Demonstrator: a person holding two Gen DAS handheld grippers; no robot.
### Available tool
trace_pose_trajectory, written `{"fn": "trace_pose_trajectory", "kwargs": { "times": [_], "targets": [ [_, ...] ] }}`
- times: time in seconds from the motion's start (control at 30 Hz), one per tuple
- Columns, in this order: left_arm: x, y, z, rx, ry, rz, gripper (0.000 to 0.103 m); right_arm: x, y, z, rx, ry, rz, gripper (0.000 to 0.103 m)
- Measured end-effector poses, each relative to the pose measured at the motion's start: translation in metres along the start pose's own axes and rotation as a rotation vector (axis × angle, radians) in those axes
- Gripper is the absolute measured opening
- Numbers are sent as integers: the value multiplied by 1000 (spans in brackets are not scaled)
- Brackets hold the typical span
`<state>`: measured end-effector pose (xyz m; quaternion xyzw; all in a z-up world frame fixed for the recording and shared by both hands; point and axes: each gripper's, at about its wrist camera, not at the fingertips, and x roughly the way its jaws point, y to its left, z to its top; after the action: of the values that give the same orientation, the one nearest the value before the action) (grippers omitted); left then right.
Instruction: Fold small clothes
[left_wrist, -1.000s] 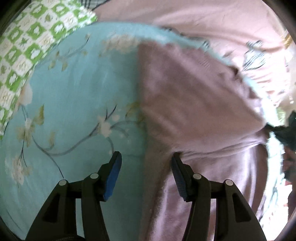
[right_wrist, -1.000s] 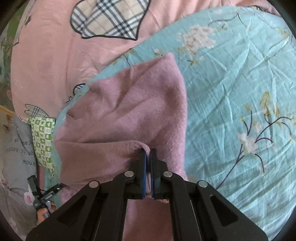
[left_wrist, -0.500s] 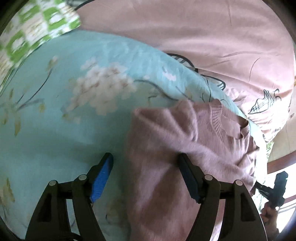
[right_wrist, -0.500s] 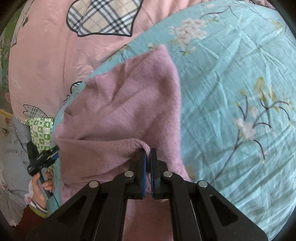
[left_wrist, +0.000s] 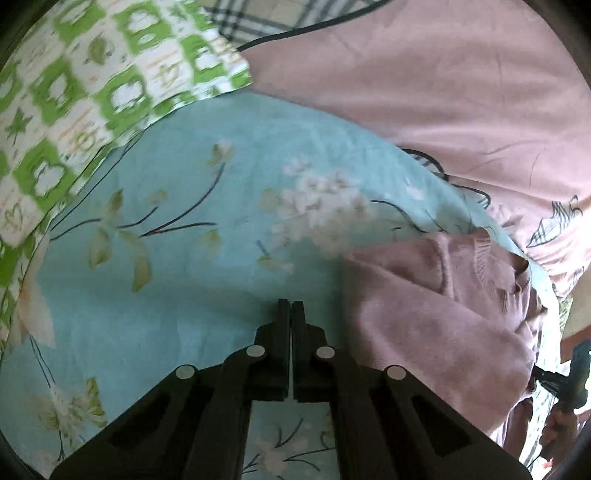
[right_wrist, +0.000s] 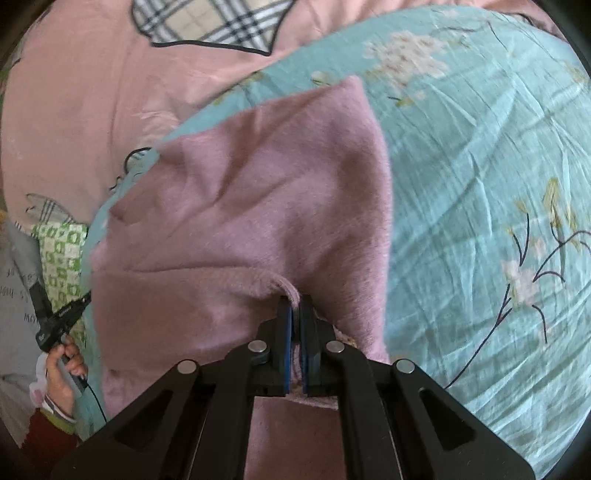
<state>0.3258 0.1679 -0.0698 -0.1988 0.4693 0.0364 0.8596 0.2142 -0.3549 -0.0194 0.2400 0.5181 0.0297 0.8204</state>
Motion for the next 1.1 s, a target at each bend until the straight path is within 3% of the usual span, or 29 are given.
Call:
{"fn": "trace_pose_trajectory", "kwargs": {
  "times": [0.23, 0.37, 0.43, 0.57, 0.67, 0.8, 0.9, 1.1],
  "targets": [
    [-41, -20, -19, 43, -9, -85, 13, -10, 14, 1, -48, -26, -68, 11],
    [-64, -48, -53, 125, 3, -132, 18, -37, 19, -4, -57, -132, -79, 15],
    [-67, -62, -75, 172, 24, -116, 26, -45, 22, -10, -57, -150, -42, 15],
    [-67, -80, -110, 234, 71, -69, 30, -40, 35, -26, -108, -118, 0, 15],
    [-70, -77, -131, 225, 106, -62, 32, -36, 37, -37, -106, -79, 14, 15],
    [-87, -61, -153, 191, 122, -73, 45, -41, 40, -60, -111, -55, 25, 18],
    [-100, -52, -171, 163, 136, -94, 46, -48, 41, -83, -111, -37, 27, 26],
    [-121, -33, -215, 150, 185, -102, 47, -64, 43, -129, -106, -23, 23, 27]
  ]
}}
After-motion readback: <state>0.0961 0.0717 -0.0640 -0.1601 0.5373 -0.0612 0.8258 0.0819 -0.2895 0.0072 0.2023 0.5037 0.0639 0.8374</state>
